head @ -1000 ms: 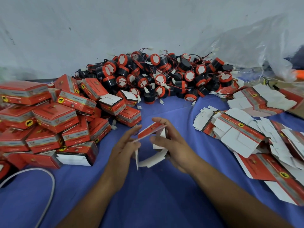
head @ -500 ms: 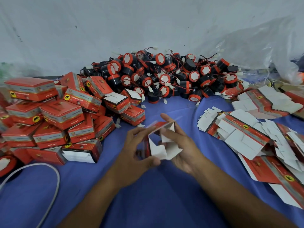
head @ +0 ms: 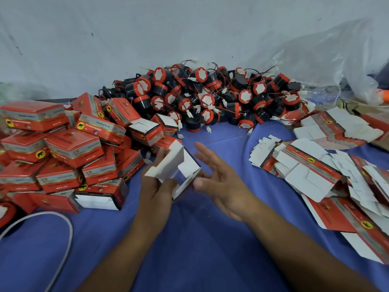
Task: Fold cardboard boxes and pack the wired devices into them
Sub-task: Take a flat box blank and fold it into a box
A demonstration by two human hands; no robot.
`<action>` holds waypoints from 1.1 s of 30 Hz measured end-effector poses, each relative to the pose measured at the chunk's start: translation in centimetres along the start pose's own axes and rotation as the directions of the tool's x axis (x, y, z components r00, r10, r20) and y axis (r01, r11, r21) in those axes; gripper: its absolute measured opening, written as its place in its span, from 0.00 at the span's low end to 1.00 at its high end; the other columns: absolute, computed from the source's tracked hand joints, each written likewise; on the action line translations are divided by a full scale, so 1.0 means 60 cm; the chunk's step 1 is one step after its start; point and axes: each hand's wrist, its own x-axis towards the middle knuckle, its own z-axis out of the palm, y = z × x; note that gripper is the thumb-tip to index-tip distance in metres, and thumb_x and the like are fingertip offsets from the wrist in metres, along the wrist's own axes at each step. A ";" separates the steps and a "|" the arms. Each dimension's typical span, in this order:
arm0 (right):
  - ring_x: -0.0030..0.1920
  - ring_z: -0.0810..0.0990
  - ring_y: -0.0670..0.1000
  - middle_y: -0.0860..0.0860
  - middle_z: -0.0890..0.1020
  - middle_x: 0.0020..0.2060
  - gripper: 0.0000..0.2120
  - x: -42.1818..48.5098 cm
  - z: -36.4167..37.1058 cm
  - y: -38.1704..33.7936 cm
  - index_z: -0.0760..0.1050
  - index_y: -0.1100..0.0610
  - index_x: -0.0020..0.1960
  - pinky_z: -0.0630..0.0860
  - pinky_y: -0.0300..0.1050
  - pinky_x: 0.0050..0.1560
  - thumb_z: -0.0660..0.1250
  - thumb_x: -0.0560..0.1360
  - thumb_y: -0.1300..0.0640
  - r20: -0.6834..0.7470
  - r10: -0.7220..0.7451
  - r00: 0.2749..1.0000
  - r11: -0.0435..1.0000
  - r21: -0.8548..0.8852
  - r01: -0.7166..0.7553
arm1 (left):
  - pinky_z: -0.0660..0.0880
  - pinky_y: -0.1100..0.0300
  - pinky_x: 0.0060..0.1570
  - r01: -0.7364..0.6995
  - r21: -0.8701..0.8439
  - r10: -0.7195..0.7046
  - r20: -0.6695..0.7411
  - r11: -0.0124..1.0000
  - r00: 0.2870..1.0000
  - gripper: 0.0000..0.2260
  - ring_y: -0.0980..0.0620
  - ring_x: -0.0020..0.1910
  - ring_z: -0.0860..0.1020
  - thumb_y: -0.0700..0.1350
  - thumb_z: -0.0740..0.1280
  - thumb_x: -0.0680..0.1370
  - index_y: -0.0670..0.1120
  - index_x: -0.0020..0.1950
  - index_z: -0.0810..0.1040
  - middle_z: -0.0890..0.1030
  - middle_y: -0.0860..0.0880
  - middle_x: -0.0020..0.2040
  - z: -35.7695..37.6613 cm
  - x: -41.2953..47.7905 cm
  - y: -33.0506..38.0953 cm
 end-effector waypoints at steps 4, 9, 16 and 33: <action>0.45 0.82 0.50 0.48 0.84 0.51 0.22 0.000 0.011 0.002 0.76 0.45 0.67 0.79 0.45 0.44 0.71 0.75 0.58 -0.044 -0.028 0.999 0.998 -0.059 0.025 | 0.69 0.72 0.59 -0.455 0.278 0.381 0.280 0.846 0.881 0.29 0.60 0.68 0.69 0.53 0.59 0.79 0.58 0.80 0.55 0.64 0.47 0.72 -0.007 -0.012 0.017; 0.44 0.78 0.50 0.52 0.82 0.52 0.19 0.003 -0.003 -0.018 0.80 0.53 0.62 0.75 0.46 0.43 0.64 0.72 0.61 -0.051 0.095 0.994 0.990 0.110 -0.089 | 0.58 0.50 0.73 -0.646 0.497 0.490 0.421 0.580 0.763 0.38 0.50 0.78 0.56 0.70 0.58 0.77 0.58 0.81 0.47 0.54 0.48 0.79 -0.015 -0.011 0.030; 0.41 0.77 0.51 0.58 0.74 0.50 0.24 -0.008 0.011 -0.017 0.76 0.53 0.66 0.77 0.43 0.34 0.75 0.71 0.52 0.153 0.102 0.983 0.983 0.138 -0.123 | 0.66 0.60 0.70 -0.629 0.278 0.553 0.307 0.726 0.775 0.35 0.50 0.73 0.67 0.56 0.71 0.72 0.52 0.75 0.60 0.68 0.48 0.72 -0.012 -0.022 0.046; 0.60 0.80 0.56 0.53 0.81 0.60 0.21 -0.009 0.038 -0.011 0.73 0.55 0.68 0.80 0.49 0.56 0.70 0.76 0.53 0.010 0.045 0.999 0.996 0.082 -0.045 | 0.70 0.41 0.59 -0.645 0.547 0.464 0.448 0.534 0.764 0.26 0.51 0.64 0.69 0.59 0.63 0.76 0.44 0.68 0.72 0.68 0.48 0.65 -0.031 -0.008 0.058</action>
